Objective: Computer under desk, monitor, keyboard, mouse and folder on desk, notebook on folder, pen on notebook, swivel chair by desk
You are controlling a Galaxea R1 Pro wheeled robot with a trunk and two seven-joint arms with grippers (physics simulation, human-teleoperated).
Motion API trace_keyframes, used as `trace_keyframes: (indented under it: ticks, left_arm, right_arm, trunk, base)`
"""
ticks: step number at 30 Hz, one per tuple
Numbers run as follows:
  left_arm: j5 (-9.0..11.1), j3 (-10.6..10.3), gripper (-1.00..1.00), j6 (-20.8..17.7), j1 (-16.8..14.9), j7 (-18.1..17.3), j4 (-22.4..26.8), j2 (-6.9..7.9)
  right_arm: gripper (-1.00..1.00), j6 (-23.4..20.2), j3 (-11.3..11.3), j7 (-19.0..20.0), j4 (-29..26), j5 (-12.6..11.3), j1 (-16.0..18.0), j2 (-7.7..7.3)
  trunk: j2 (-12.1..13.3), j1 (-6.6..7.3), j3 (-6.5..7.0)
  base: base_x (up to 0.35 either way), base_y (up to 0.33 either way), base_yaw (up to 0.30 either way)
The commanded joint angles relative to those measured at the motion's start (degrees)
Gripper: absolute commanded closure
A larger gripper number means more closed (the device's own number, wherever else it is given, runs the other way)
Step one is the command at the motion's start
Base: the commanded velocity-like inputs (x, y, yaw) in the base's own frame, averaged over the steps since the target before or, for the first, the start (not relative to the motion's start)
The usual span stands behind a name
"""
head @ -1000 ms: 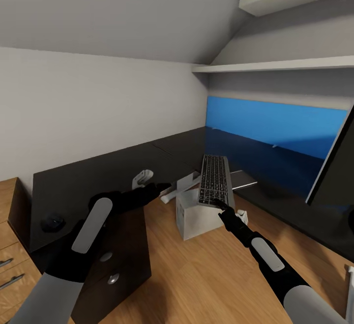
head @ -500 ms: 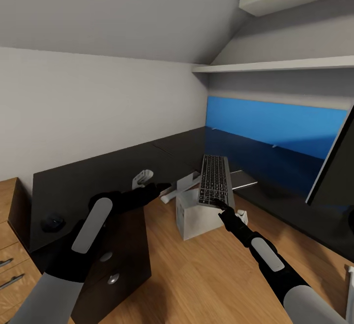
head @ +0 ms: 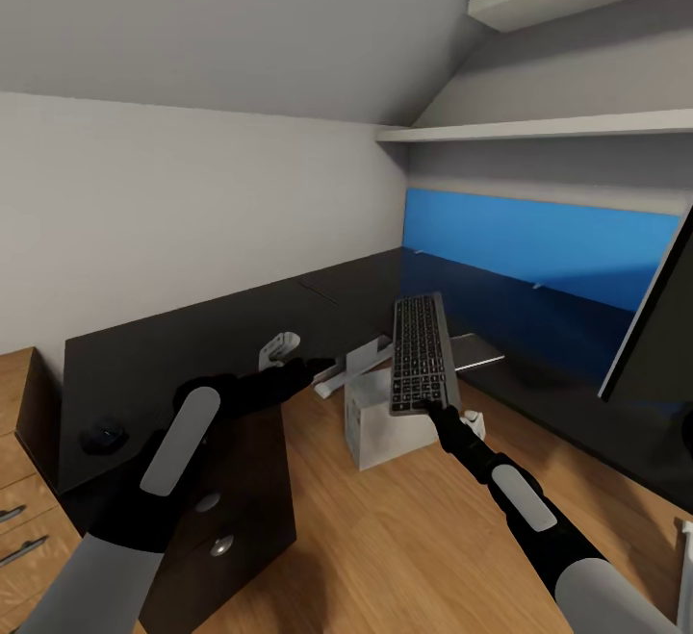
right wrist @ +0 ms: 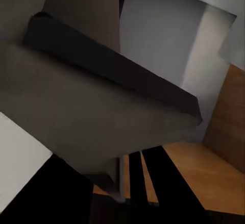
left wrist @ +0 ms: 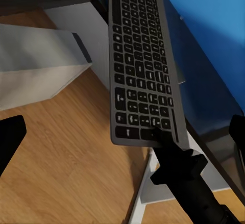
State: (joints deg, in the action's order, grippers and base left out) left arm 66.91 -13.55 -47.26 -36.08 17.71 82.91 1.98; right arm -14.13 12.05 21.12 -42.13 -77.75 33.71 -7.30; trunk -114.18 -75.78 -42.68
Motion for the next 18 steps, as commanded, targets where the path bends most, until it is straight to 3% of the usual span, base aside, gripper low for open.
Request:
trace_keyframes:
  ticks: [1, 9, 18]
  left_arm:
    - [0.63, -0.08, -1.00, -0.02, -0.05, 0.57, 0.06, 0.04]
    - [0.62, -0.08, -1.00, -0.02, -0.05, 0.57, 0.06, 0.04]
    - [0.63, -0.08, -1.00, -0.02, -0.05, 0.74, 0.06, 0.04]
  right_arm:
    - [1.00, -0.15, 0.17, 0.06, 0.03, -0.65, 0.04, -0.07]
    - [1.00, -0.11, 0.17, 0.06, 0.03, -0.65, 0.04, -0.08]
    - [1.00, -0.13, 0.18, 0.14, 0.01, -0.67, 0.04, -0.08]
  trunk:
    - [-0.03, 0.01, -0.06]
    - [-0.03, 0.01, -0.06]
    - [3.58, 1.98, 1.56]
  base:
    - [0.000, 0.000, 0.000]
    - [0.000, 0.000, 0.000]
    - [0.000, 0.000, 0.000]
